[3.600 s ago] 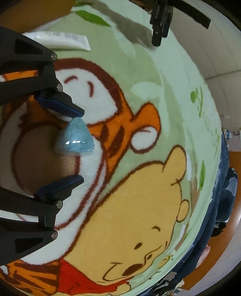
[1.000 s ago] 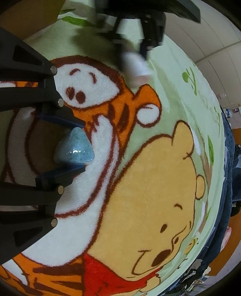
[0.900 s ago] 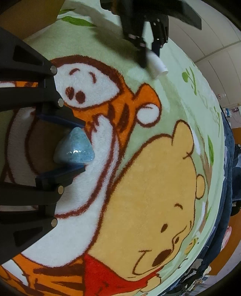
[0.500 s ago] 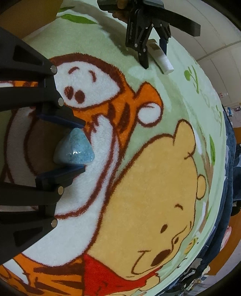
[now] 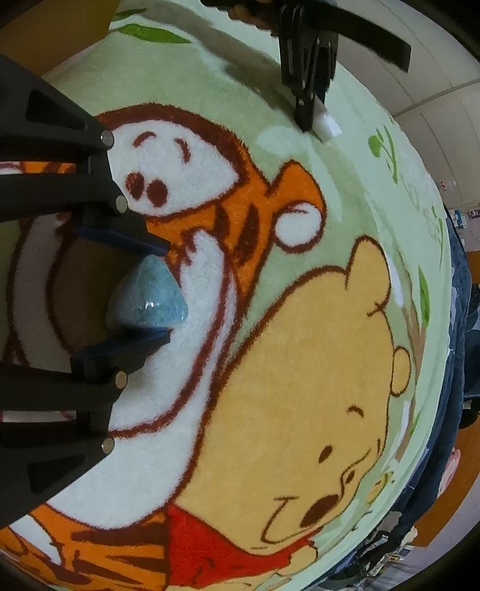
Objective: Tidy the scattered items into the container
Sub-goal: 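Grasp the white tube with the left tool and lift it, then carry the white tube and blue item over the cardboard box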
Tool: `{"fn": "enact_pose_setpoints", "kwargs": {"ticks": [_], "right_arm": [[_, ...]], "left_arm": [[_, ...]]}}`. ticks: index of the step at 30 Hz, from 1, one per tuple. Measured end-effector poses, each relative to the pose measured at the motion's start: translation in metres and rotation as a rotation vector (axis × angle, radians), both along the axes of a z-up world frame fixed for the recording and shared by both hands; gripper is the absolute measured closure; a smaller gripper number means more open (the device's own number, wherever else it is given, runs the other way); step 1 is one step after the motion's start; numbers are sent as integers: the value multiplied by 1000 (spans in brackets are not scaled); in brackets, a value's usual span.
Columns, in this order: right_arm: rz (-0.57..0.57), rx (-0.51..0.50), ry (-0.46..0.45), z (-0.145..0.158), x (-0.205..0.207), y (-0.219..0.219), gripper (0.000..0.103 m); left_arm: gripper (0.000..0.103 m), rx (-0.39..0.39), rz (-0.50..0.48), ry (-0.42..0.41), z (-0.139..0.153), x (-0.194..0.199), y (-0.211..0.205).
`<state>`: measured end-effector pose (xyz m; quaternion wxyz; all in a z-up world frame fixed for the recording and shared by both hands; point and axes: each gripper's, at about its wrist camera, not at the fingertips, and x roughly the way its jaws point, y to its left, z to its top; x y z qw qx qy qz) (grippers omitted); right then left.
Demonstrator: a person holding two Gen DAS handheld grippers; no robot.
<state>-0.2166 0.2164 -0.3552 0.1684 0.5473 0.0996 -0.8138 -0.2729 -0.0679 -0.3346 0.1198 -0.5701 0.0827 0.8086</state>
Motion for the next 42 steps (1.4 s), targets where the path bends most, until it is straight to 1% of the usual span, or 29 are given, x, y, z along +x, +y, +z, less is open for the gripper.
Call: {"fn": "enact_pose_setpoints", "kwargs": {"ticks": [2,4,8,10,13,17,20,23,27,28,30,32,35,37,39,41,42], "right_arm": [[-6,24,5,3,1,-9,62],[-6,41,7,6,0,-17,62],[-34,37,-10,14,-2,-26,62],[-54,38,-16,19,-6,-26,62],[-82,58,-14,26,-14,-21,62],[-115,77,4,48,-29,-13,62],[-127,86,39,76,-34,-7,62],[-129,99,83,111,-32,-3,62],[-141,124,142,165,-13,12,62],[-145,130,154,179,-6,16,62],[-151,139,173,205,7,22,62],[-156,142,185,225,25,29,62],[-161,141,193,248,56,32,62],[-165,129,192,262,75,25,62],[-172,108,184,272,98,16,62],[-176,86,177,268,116,25,62],[-176,71,172,271,125,22,62]], "left_arm": [[71,-8,33,3,4,9,-5],[71,-37,70,7,6,19,-11],[71,-85,154,6,5,31,-32],[71,-96,204,-2,7,34,-44],[71,-138,272,11,14,34,-61],[71,-194,323,47,35,32,-81],[71,-220,345,79,61,31,-90],[71,-244,366,118,93,38,-99],[71,-266,379,157,137,47,-99],[71,-278,374,174,151,55,-99],[71,-296,366,195,170,69,-97],[71,-297,363,206,190,88,-96],[71,-273,367,203,211,119,-95],[71,-258,378,179,220,139,-92],[71,-218,390,145,224,159,-89],[71,-177,398,116,228,179,-84],[71,-160,400,105,230,189,-83]]}}
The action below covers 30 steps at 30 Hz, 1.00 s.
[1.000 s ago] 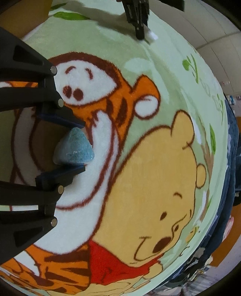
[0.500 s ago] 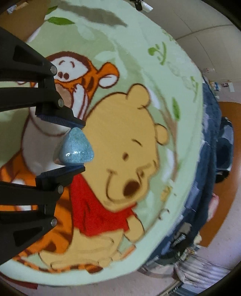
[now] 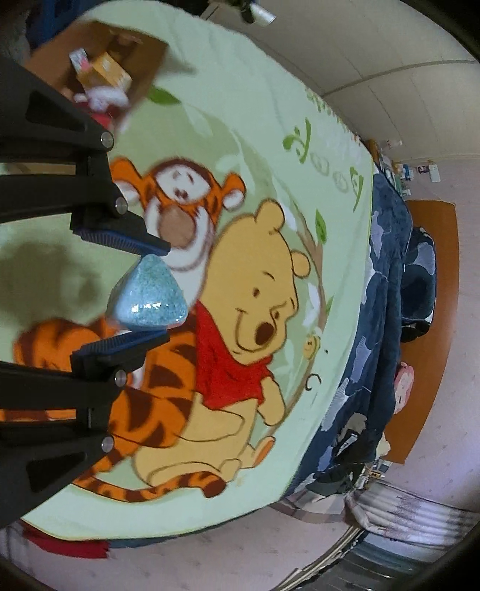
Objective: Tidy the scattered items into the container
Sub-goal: 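Carry the white tube and blue item over the cardboard box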
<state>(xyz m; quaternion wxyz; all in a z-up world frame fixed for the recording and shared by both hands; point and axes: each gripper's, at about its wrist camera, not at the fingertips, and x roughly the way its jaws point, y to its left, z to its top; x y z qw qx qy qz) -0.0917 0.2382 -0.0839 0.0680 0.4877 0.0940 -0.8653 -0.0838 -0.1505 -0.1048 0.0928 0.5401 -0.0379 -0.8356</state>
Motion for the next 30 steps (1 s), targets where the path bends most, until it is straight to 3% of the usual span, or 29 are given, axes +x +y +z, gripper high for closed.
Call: {"fn": "enact_pose_setpoints", "kwargs": {"ticks": [5,14,21,30], "right_arm": [[24,-82,-24,6,52,7,62],[84,-276,27,56,138,-63,62],[126,-265,102,77,164,-107,62],[154,-229,108,70,174,-124,62]], "left_arm": [[71,12,-27,-16,14,52,29],[71,120,-74,-14,37,118,90],[70,90,-102,31,53,132,117],[70,74,-89,80,59,133,123]]}}
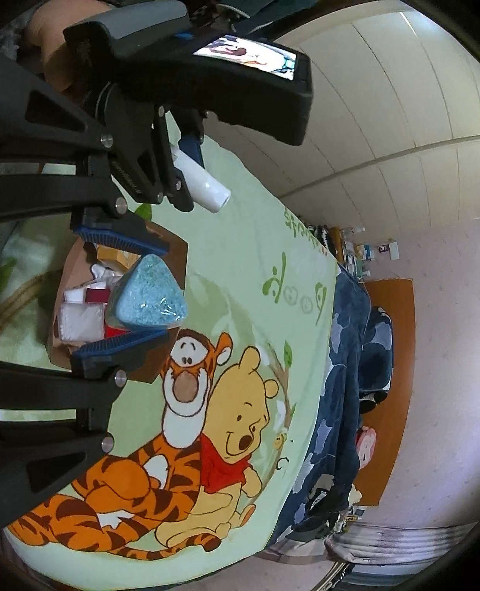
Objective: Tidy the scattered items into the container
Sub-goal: 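Carry the white tube and blue item over the cardboard box, then open both tools to drop the tube and blue item into the box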
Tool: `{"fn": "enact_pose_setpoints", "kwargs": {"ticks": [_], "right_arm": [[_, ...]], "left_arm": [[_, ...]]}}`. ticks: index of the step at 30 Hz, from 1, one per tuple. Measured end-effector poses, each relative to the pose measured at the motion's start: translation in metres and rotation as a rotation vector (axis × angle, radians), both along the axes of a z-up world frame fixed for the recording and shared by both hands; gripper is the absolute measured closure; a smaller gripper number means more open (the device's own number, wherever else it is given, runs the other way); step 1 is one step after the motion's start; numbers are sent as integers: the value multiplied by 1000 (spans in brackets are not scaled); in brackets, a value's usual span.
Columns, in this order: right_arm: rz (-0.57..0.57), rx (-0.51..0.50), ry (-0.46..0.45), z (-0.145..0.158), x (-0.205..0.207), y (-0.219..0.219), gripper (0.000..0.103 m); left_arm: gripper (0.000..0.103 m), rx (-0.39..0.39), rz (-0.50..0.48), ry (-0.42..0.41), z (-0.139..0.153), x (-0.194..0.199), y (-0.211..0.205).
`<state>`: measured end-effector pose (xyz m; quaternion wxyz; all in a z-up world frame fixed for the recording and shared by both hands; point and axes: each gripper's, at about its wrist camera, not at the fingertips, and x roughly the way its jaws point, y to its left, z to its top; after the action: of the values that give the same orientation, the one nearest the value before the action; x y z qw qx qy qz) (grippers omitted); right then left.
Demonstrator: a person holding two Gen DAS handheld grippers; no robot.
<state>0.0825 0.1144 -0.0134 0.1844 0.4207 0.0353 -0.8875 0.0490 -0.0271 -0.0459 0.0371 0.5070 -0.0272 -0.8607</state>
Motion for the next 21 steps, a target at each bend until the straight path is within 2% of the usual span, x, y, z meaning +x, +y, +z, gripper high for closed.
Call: {"fn": "enact_pose_setpoints", "kwargs": {"ticks": [8,21], "right_arm": [[-7,23,-20,-13,4,-1,62],[14,14,-100,-39,6,-5,62]], "left_arm": [[70,3,2,-8,-9,6,3],[70,13,-3,-131,-43,17,3]]}}
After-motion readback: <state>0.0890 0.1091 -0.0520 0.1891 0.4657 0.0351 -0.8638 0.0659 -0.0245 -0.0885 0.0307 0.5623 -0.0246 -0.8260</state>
